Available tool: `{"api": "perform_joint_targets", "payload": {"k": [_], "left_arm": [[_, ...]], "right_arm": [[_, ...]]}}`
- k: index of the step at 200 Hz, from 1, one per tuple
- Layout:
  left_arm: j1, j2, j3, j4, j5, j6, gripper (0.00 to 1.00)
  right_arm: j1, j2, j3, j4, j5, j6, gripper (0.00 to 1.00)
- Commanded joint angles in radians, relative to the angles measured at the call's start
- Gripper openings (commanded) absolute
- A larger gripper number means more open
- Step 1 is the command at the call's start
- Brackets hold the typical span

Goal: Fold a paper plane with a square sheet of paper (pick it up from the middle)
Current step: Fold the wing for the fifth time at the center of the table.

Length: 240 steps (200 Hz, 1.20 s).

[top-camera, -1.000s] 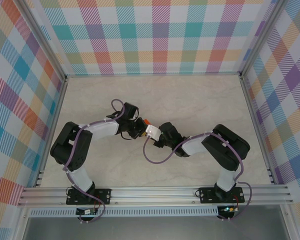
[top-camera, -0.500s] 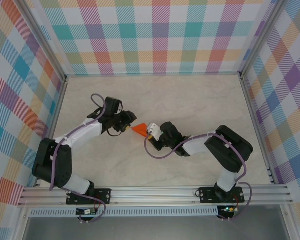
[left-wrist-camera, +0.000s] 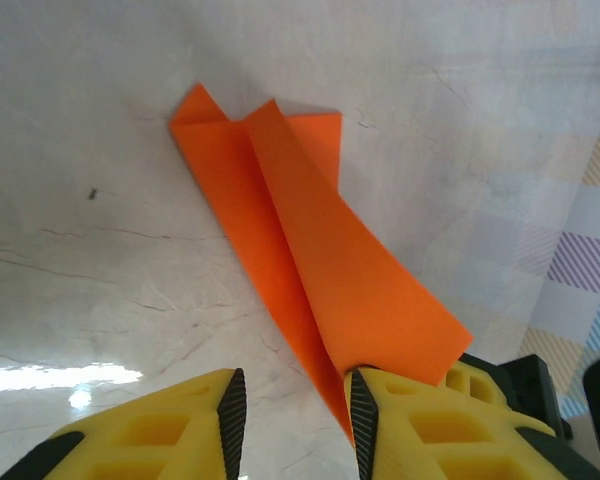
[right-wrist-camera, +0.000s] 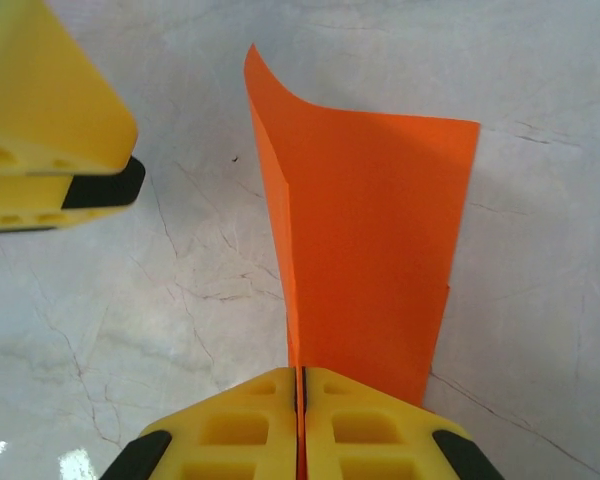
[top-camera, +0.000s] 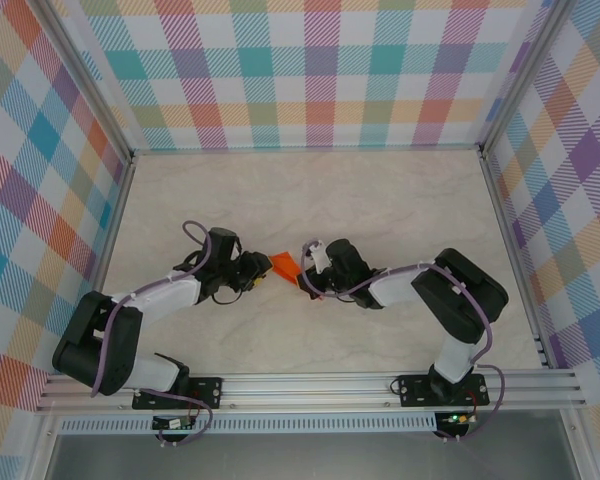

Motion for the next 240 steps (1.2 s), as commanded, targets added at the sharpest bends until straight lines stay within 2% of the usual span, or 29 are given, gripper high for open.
{"api": "perform_joint_targets", "payload": {"k": [1, 127, 240], "left_arm": [[-0.023, 0.016, -0.009, 0.137, 0.039, -0.010, 0.33], [-0.074, 0.164, 0.031, 0.213, 0.048, 0.003, 0.22], [-0.090, 0.208, 0.040, 0.244, 0.055, 0.020, 0.16]], "right_arm": [[-0.019, 0.032, 0.018, 0.033, -0.107, 0.138, 0.08], [-0.073, 0.094, 0.052, -0.020, -0.248, 0.306, 0.09], [-0.112, 0.134, 0.086, -0.062, -0.320, 0.418, 0.09]]}}
